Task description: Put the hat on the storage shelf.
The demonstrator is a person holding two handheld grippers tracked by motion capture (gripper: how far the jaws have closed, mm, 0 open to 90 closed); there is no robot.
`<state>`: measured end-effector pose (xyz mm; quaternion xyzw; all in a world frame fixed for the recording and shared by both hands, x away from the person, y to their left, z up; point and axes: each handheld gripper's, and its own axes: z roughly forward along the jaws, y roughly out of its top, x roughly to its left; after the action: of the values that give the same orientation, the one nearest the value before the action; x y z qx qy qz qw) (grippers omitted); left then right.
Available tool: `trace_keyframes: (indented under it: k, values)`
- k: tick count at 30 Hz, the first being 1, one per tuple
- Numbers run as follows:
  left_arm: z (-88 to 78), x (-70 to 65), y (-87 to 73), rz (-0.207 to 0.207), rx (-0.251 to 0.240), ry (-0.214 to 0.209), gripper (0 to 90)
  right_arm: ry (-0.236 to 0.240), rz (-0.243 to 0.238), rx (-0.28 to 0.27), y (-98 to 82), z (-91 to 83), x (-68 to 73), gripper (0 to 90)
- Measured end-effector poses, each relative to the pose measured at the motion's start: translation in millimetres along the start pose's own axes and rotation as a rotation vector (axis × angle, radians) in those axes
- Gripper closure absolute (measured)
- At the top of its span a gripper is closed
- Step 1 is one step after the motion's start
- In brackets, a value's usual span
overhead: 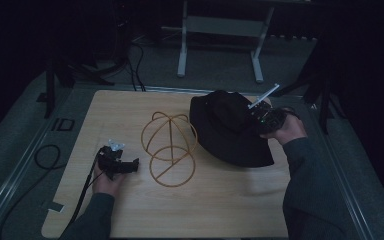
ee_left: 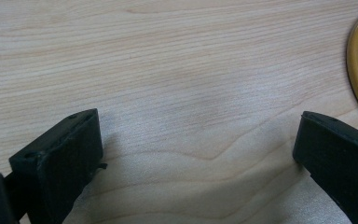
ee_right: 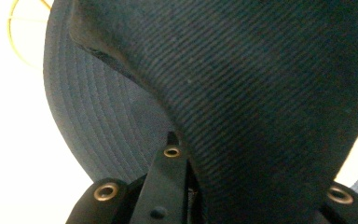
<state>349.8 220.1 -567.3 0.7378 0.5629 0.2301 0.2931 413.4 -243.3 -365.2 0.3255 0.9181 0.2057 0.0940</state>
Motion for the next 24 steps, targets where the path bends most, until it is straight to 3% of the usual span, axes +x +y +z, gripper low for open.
trace_keyframes:
  k: [24]
  values:
    - [-0.1,-0.1,0.1,-0.002,0.001,-0.001,1.6,-0.004,-0.009,-0.051,-0.9,-29.5,-5.6,87.9]
